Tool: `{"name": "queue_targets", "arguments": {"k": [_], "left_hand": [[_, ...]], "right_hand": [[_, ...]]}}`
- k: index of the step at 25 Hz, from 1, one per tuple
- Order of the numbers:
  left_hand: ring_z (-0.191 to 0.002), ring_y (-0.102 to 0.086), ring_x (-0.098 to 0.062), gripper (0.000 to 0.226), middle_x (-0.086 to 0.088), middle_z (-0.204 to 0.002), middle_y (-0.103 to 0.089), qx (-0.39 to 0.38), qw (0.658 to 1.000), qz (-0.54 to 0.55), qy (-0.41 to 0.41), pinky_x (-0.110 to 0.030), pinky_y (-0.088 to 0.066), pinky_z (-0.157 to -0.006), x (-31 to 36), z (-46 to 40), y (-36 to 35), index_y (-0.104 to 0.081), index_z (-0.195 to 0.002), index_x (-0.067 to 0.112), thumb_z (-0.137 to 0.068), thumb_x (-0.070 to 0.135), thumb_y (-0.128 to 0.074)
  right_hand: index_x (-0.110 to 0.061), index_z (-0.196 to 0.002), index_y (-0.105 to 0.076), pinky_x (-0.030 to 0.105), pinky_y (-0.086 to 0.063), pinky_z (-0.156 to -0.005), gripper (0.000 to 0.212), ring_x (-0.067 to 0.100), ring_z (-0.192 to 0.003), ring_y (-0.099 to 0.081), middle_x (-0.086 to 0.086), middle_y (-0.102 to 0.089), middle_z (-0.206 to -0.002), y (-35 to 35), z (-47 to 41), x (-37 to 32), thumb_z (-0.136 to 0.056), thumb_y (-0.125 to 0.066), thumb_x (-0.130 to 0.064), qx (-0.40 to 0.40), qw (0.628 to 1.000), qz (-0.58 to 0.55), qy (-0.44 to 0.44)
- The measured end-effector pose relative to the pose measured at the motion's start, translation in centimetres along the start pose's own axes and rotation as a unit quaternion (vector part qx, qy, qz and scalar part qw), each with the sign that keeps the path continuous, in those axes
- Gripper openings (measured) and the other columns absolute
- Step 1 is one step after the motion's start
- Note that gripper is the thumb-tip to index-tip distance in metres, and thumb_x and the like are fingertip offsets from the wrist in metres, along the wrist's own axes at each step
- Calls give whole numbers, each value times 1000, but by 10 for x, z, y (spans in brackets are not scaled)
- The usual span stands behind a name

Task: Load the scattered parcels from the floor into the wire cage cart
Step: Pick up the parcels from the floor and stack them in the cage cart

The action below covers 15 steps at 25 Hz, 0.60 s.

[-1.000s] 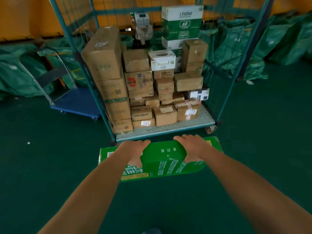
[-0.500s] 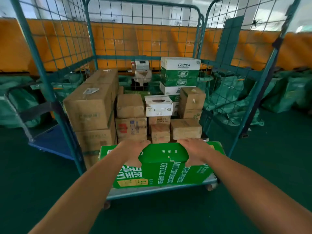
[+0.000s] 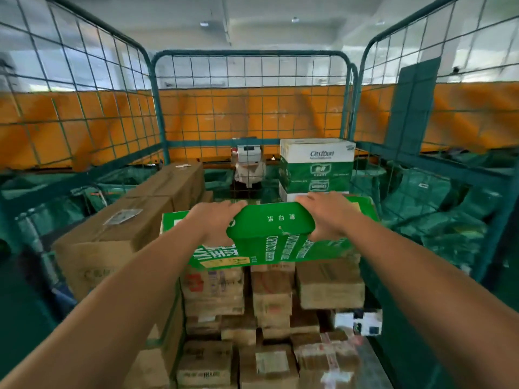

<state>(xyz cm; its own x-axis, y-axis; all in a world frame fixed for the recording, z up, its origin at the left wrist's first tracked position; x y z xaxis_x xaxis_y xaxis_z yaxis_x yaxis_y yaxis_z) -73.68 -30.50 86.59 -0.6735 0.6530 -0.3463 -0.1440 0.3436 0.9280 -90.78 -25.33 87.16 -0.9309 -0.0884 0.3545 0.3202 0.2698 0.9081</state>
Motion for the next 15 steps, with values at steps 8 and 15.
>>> {"name": "queue_targets", "arguments": {"k": [8,15], "left_hand": [[-116,-52,-22,93,-3,-133,-46,51,992,-79,81,-35,-48,-83,-60,-124,-27,-3,-152,23,-85,46,-63],[-121,-49,-22,96,-3,-139,-42,51,993,-67,85,-37,-47,-95,-152,-224,-99,-1,-151,25,-83,40,-67]], "right_hand": [[-18,-145,-21,40,-36,-101,88,26,-121,-47,7,-45,-133,-49,-133,58,-79,-61,-59,85,996,11,17],[-17,-147,-19,43,-35,-103,87,28,-124,-43,8,-42,-136,-107,-266,61,-81,-61,-56,75,997,24,-6]]}}
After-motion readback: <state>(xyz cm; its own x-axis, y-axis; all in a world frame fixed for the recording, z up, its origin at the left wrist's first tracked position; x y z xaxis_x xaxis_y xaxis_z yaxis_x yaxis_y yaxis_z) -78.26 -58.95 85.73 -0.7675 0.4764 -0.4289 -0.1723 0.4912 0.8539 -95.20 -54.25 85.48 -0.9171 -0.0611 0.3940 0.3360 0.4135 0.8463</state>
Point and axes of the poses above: each hand's wrist, its own z-axis away from the middle knuckle, its own y-axis out of the back of the hand, x = y × z, the point moved 10 cm from there along -z, towards the middle knuckle
